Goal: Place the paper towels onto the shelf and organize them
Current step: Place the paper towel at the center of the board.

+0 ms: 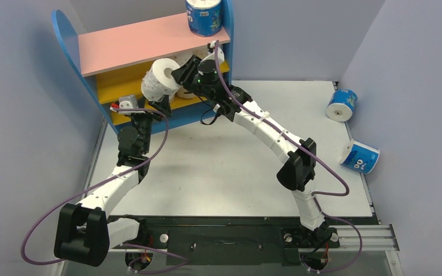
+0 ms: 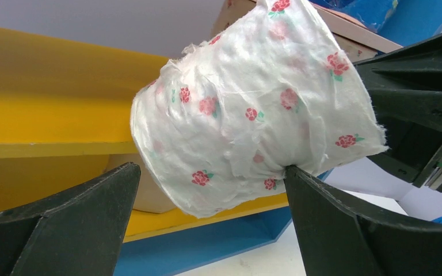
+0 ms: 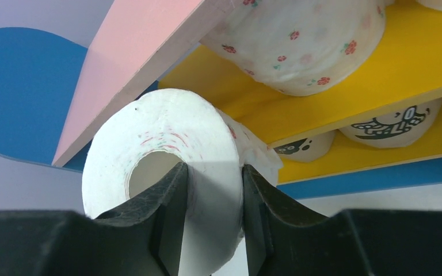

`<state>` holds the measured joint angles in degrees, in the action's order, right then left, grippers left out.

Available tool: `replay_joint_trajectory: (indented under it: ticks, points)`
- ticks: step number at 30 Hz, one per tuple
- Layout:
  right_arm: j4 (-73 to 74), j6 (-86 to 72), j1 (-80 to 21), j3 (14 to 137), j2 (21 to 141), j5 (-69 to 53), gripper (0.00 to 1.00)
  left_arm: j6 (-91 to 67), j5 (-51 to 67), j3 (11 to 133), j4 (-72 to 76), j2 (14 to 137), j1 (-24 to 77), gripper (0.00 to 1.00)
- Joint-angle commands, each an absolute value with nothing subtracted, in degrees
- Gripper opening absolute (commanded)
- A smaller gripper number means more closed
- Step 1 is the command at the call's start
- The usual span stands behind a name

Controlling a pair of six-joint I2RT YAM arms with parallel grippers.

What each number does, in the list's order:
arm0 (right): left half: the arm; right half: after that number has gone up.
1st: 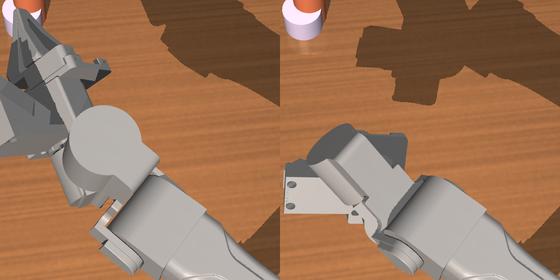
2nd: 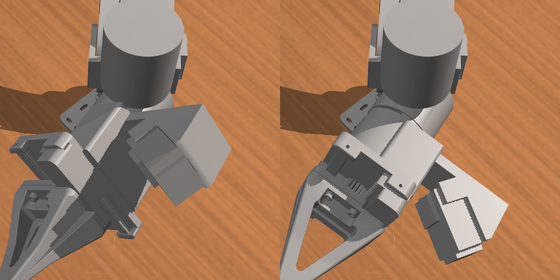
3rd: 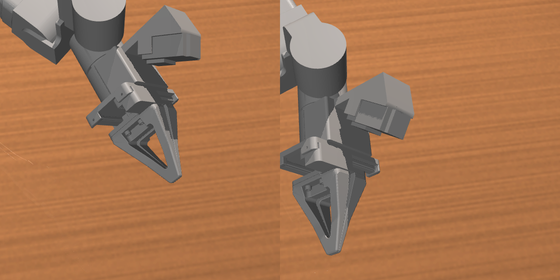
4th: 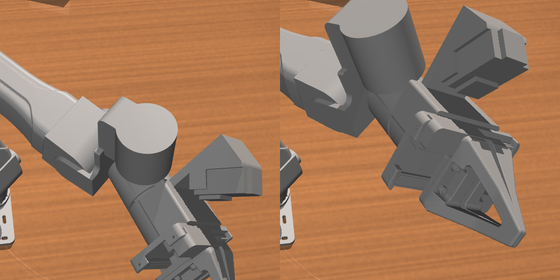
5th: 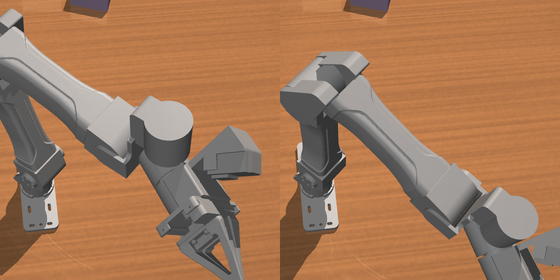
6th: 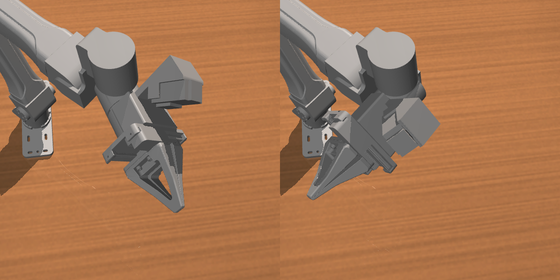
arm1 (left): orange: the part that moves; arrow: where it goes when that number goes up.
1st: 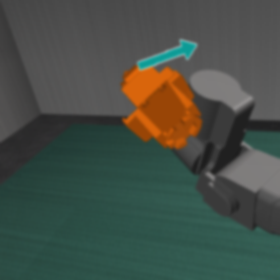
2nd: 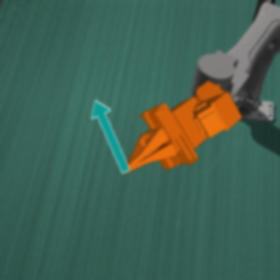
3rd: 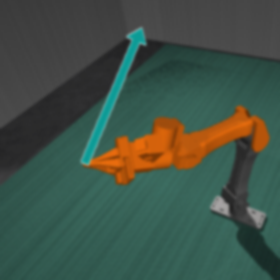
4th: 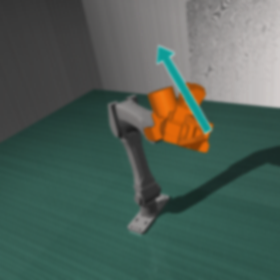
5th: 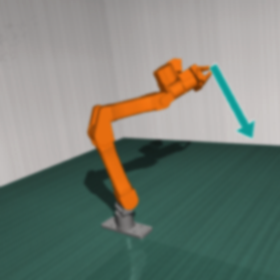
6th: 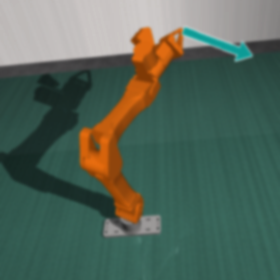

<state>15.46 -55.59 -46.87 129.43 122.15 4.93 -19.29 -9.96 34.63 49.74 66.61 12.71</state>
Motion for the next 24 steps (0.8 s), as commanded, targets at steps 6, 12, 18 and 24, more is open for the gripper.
replay_joint_trajectory:
  ticks: [6, 12, 18, 24]
  points:
    - [24.43, -50.86, -50.88, 130.15, 115.44, 4.58, 0.0, -17.29, -7.6, 35.09, 47.35, 66.6, 14.98, 0.96]
    - [29.3, -49.75, -50.81, 137.69, 118.66, 4.1, 0.0, -17.04, -7.56, 36.24, 47.92, 67.54, 15.16, 0.96]
    - [30.0, -49.93, -50.76, 140.76, 120.92, 3.68, 0.0, -17.12, -7.56, 37.44, 48.84, 69.68, 15.67, 0.96]
    - [29.64, -51.15, -49.87, 141.5, 122.53, 1.71, 0.02, -17.66, -8.1, 38.47, 49.79, 71.63, 16.26, 0.96]
